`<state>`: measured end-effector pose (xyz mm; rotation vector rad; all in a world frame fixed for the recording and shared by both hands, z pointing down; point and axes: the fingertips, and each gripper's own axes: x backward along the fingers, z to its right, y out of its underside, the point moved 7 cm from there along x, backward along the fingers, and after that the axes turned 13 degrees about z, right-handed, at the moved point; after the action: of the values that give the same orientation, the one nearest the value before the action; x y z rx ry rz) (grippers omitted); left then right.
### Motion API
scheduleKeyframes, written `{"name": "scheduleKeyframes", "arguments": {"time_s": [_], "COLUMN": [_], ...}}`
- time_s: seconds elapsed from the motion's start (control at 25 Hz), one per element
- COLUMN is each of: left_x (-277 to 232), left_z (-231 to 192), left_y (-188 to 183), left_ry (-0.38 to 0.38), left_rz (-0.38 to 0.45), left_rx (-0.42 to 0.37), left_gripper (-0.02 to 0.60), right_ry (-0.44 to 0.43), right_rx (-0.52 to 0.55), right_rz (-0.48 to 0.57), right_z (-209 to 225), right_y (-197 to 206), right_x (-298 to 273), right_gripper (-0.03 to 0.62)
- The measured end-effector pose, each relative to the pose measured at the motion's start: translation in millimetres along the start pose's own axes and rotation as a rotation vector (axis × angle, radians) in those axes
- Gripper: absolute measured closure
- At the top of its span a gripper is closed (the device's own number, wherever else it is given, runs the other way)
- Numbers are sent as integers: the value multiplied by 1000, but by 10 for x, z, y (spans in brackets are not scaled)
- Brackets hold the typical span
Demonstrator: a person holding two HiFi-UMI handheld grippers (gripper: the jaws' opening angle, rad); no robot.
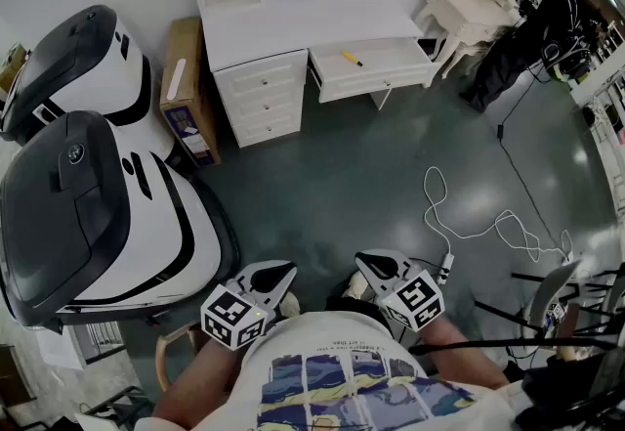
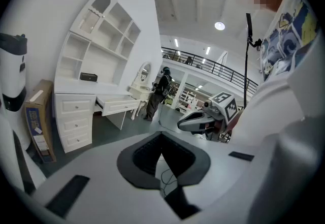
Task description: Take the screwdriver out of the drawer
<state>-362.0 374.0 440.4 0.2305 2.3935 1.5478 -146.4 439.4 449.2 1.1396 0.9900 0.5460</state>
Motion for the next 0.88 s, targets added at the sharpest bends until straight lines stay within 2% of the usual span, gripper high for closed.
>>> {"name": "scheduleKeyframes", "arguments": {"time_s": [0.24, 0.52, 0.64, 0.88], "left_x": [116, -41, -297, -1178], "left_z": [-89, -145, -100, 61], "left_y": [52, 66, 25, -214], "left_ry": [-1, 14, 13, -6], "left_rz": [2, -32, -35, -28], "left_rx": [18, 3, -13, -44], "left_gripper": [568, 568, 568, 568], "right_ry": [-11, 3, 3, 18], "right_rx": [22, 7, 5, -11], "right_rz": [-17, -25, -22, 10], "right_z": [-151, 36, 288, 1095], "right_y": [-69, 6, 52, 88], "right_x": [-112, -38, 45, 307], "right_gripper": [571, 571, 571, 568]}}
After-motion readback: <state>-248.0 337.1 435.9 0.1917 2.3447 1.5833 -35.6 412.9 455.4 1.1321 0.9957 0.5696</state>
